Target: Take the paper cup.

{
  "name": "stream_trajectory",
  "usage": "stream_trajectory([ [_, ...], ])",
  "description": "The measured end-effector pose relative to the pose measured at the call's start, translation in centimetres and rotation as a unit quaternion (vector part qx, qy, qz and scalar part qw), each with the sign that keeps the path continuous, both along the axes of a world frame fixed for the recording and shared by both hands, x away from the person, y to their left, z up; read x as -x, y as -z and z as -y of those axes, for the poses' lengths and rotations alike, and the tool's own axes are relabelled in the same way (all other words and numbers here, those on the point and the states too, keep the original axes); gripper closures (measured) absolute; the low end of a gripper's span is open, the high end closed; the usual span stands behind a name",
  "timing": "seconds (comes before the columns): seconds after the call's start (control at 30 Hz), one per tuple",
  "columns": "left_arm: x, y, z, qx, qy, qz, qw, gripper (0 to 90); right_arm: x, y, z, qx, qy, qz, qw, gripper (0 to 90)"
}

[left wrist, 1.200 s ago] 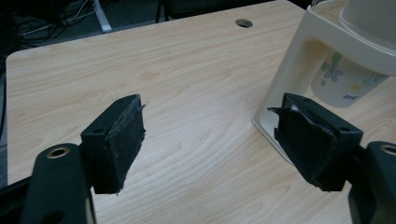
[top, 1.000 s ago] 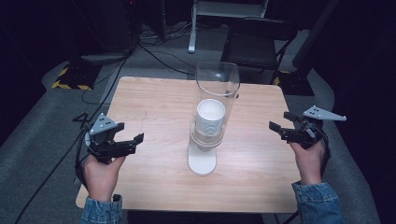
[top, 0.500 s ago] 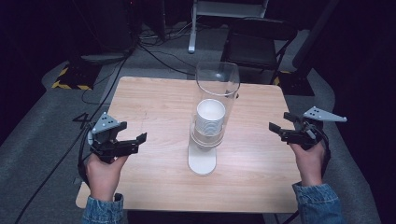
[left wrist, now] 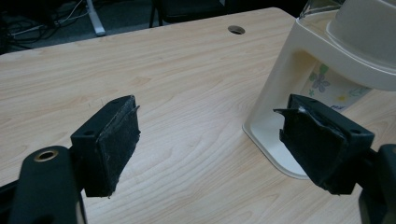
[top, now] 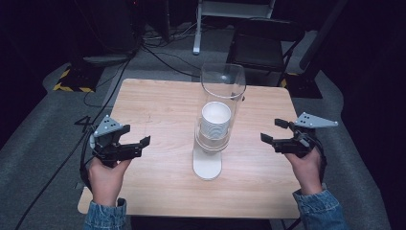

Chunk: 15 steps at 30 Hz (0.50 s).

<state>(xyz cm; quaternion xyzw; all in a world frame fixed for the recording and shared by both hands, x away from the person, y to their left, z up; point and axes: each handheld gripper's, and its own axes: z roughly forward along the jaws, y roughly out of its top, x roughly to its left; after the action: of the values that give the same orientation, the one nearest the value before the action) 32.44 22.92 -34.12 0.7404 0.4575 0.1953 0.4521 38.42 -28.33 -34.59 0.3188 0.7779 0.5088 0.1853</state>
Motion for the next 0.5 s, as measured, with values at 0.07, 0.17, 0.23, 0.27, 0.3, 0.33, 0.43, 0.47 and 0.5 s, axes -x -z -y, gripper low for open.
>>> stream_trajectory([
  [0.07,0.0,0.0,0.0,-0.001,0.002,0.000,1.0000,19.5,0.3,0.1,-1.1,0.003,-0.021,-0.001,0.9998,16.0],
  [0.17,0.0,0.0,0.0,-0.002,0.003,-0.001,1.0000,19.5,0.4,0.3,-1.8,0.002,-0.033,-0.003,0.9994,15.8],
  [0.23,-0.1,0.1,0.0,-0.002,0.005,-0.002,1.0000,19.5,0.5,0.5,-2.5,0.003,-0.045,-0.007,0.9990,15.6],
  [0.27,-0.1,0.1,0.0,-0.002,0.005,-0.003,1.0000,19.5,0.4,0.8,-3.2,0.005,-0.055,-0.010,0.9984,15.4],
  [0.3,0.0,0.1,0.0,0.000,0.004,-0.004,1.0000,19.5,0.4,0.8,-3.2,0.005,-0.055,-0.010,0.9984,15.4],
  [0.33,0.0,0.1,0.0,0.000,0.004,-0.004,1.0000,19.5,0.4,1.2,-3.9,0.000,-0.069,-0.017,0.9975,15.2],
  [0.43,0.0,0.1,0.0,0.000,0.005,-0.004,1.0000,19.5,0.3,1.6,-4.6,0.001,-0.082,-0.018,0.9964,15.0],
  [0.47,0.0,0.2,-0.1,0.000,0.005,-0.003,1.0000,19.5,0.2,2.2,-5.2,-0.001,-0.094,-0.020,0.9954,15.0],
  [0.5,0.0,0.2,-0.1,0.000,0.005,-0.003,1.0000,19.5,0.2,2.2,-5.2,-0.001,-0.094,-0.020,0.9954,15.0],
])
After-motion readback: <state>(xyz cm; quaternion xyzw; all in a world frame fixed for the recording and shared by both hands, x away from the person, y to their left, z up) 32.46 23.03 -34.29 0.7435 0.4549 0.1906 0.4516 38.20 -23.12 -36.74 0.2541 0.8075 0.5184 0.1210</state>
